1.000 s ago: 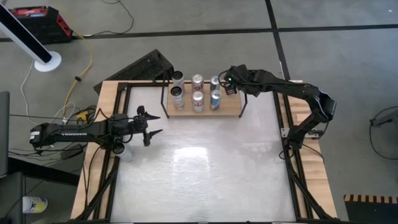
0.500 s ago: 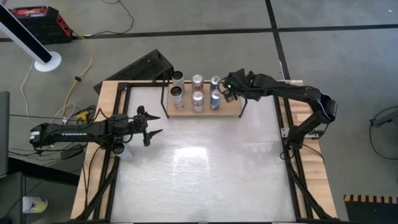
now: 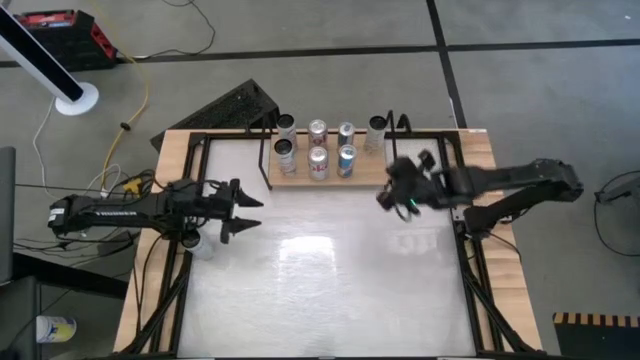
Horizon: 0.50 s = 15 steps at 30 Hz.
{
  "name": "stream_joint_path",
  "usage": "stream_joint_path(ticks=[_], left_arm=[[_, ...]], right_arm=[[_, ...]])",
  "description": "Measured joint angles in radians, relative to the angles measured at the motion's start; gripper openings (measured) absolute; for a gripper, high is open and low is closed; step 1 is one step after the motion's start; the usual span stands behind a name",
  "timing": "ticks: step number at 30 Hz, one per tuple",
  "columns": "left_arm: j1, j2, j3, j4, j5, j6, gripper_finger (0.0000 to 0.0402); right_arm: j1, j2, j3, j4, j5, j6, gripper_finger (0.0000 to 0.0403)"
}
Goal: Place canned beverage on shelf
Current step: Put the white-yellow soda can on the shelf aligned with the other white-yellow soda can
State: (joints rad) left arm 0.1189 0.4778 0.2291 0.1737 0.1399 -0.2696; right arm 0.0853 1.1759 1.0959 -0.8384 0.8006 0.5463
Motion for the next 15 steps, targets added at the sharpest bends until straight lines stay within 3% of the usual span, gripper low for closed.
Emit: stream_joint_path(ticks=[3,7,11,15], left_arm=[[-0.077,0.000,0.115,-0.098,0.002,-0.063,0.0275],[-0.223,0.000,0.294,-0.284,-0.040,-0.136,0.0275],[-0.409,0.029,0.466,-0.566,-0.211,-0.284,0.0275],[-0.602,0.119,0.601,-0.774,-0.392,-0.412,0.0275]], right_arm=[[0.125,-0.089,-0.177,0.234,0.018,-0.029,0.0020],[0.255,-0.142,-0.369,0.606,0.033,-0.191,0.0021],[0.319,-0.140,-0.492,0.920,0.080,-0.365,0.0021],[0.310,-0.096,-0.564,1.151,0.092,-0.521,0.0021]])
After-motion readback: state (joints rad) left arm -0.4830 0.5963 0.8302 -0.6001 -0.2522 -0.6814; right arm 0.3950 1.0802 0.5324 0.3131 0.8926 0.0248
